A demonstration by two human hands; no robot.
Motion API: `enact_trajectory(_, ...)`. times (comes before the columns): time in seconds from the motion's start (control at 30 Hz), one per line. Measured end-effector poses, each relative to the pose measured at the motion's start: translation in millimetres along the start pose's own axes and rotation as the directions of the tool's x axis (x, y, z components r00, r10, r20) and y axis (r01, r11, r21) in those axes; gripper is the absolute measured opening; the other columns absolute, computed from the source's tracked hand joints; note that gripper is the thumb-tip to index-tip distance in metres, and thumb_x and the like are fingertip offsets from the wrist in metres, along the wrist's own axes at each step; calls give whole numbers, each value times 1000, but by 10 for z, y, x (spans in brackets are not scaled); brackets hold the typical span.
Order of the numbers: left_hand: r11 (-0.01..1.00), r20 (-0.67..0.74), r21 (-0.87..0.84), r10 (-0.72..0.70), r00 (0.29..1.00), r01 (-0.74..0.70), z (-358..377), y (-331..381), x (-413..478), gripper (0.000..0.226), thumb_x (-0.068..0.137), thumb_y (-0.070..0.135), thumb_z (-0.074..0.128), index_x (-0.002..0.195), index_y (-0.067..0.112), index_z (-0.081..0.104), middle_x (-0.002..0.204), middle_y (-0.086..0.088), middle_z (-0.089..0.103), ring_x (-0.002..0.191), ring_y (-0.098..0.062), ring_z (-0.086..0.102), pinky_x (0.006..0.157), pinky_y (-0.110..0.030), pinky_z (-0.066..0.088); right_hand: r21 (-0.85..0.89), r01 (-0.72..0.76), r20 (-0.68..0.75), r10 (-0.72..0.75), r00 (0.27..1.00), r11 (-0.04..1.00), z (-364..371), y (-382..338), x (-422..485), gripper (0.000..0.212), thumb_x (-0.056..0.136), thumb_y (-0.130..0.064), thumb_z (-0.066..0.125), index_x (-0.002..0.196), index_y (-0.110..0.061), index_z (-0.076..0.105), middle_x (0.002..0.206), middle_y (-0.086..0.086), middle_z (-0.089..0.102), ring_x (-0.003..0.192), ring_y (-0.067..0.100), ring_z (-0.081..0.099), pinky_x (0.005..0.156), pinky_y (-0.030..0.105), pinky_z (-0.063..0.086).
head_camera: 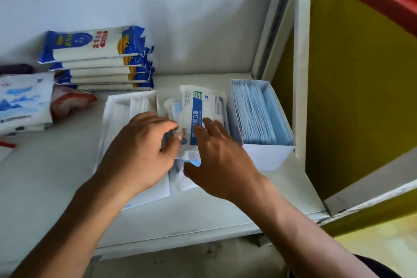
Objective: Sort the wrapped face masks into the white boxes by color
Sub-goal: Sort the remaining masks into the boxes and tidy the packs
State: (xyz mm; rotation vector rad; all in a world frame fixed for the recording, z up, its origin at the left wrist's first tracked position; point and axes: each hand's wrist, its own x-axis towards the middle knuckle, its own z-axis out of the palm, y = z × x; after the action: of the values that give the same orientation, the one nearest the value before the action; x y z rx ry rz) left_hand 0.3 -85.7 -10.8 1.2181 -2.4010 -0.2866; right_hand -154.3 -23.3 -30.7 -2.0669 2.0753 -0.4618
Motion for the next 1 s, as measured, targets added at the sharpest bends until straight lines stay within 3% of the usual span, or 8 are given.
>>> enact_trajectory(0.13, 998, -29, -50, -40, 999, 38, -8, -65, 11, 31, 90, 38, 48, 98, 20, 72, 96, 3, 70, 97, -19, 61, 88, -35, 49, -80, -134, 215, 148, 965, 988, 222, 57, 97, 126, 69, -68, 73, 156, -22, -5, 166, 12, -7, 151, 42, 1, 119, 58, 19)
enact_trajectory(0.23, 993, -74, -88, -90, 993, 83, -68, -103, 23, 35, 87, 40, 46, 98, 19, 72, 100, 3, 72, 99, -20, 62, 89, -34, 48, -73, -194, 219, 206, 954, 978, 355, 53, 143, 137, 60, -71, 77, 152, -28, -16, 165, 10, -13, 150, 45, -2, 116, 63, 22)
enact_trajectory(0.47, 950, -204, -76, -312, 928, 303, -281, -241, 5, 41, 94, 40, 54, 124, 13, 66, 127, -9, 65, 120, -29, 57, 100, -37, 43, -126, -134, -83, 124, 989, 983, 558, 64, 177, 82, 82, -36, 67, 149, -24, 20, 141, 18, 40, 121, 40, 51, 81, 46, 56)
enact_trajectory(0.6, 830, 30, 76, -556, 831, 553, -365, -495, -16, 65, 96, 49, 49, 148, 14, 33, 155, -15, 35, 138, -36, 39, 108, -44, 36, -132, -109, -188, 83, 979, 985, 508, 58, 177, 69, 86, -27, 62, 147, -23, 29, 128, 15, 53, 101, 36, 65, 71, 40, 55)
enact_trajectory(0.7, 818, 185, 69, -573, 798, 571, -373, -610, -13, 66, 96, 41, 53, 152, 19, 25, 153, -13, 41, 132, -34, 47, 103, -40, 41, 79, -103, -285, 122, 951, 991, 409, 68, 211, 59, 88, -28, 60, 142, -24, 36, 121, 13, 61, 94, 40, 67, 72, 40, 50)
enact_trajectory(0.83, 817, 184, 37, -571, 800, 575, -268, -584, 16, 63, 98, 31, 53, 152, 22, 22, 127, -17, 60, 100, -33, 64, 81, -36, 50, 420, -212, -382, 383, 841, 883, 164, -1, 248, 42, 89, -35, 61, 128, -29, 47, 97, -9, 68, 98, 29, 65, 75, 27, 38)
enact_trajectory(0.9, 827, 146, -16, -554, 820, 562, -213, -544, 36, 58, 98, 29, 53, 149, 23, 27, 109, -15, 63, 83, -29, 65, 75, -38, 54, 613, -115, -401, 433, 807, 782, 29, -45, 246, 37, 87, -28, 63, 123, -29, 52, 86, -21, 59, 91, 14, 66, 75, 28, 46)
enact_trajectory(1.0, 838, 81, -150, -518, 852, 524, -85, -551, 84, 56, 98, 33, 54, 148, 24, 32, 124, -10, 62, 91, -29, 65, 84, -41, 55, 674, 66, -490, 379, 785, 735, -118, -99, 180, 41, 88, -20, 66, 127, -25, 53, 93, -30, 59, 88, -10, 60, 75, 13, 49)
